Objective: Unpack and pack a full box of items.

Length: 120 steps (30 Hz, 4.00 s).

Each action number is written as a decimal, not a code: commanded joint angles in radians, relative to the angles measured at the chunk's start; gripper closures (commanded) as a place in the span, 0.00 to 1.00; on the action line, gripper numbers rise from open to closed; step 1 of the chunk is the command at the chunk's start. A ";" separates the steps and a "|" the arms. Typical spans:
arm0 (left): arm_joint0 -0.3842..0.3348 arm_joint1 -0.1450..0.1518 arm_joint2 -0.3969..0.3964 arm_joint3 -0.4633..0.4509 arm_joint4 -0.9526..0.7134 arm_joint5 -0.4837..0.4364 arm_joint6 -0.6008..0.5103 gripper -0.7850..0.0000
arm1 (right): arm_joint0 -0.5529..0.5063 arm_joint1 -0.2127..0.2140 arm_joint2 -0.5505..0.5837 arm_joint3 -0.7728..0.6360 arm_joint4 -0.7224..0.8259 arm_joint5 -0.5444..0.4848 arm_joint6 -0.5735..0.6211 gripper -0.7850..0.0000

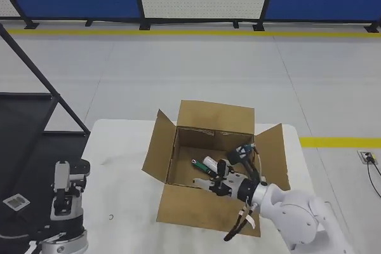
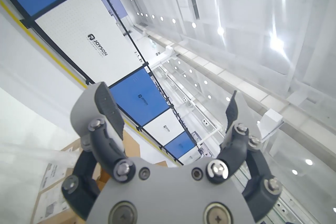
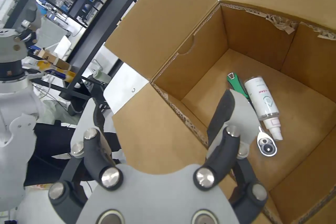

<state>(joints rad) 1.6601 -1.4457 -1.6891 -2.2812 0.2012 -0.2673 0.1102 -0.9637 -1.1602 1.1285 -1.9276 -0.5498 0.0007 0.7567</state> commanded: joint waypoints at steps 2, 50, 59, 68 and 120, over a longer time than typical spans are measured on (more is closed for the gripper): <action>0.029 0.001 -0.016 0.003 -0.028 -0.016 -0.008 0.00 | 0.042 -0.009 -0.029 0.032 0.001 0.042 -0.029 0.00; -0.005 0.022 -0.191 -0.003 -0.373 0.057 -0.203 0.00 | 0.801 -0.321 -0.620 1.248 -0.138 -0.010 0.325 0.29; -0.005 0.022 -0.191 -0.003 -0.373 0.057 -0.203 0.00 | 0.819 -0.378 -0.637 1.392 -0.123 -0.070 0.272 0.55; -0.005 0.022 -0.191 -0.003 -0.373 0.057 -0.203 0.00 | 0.837 -0.413 -0.636 1.470 -0.120 -0.114 0.259 1.00; -0.005 0.022 -0.191 -0.003 -0.373 0.057 -0.203 0.00 | -0.431 -0.032 0.715 -0.420 -0.325 0.284 0.210 1.00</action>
<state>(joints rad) 1.6555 -1.4237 -1.8804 -2.2843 -0.1714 -0.2101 -0.0928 -1.3611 -1.1923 1.8207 -2.3498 -0.8808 0.2755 0.9487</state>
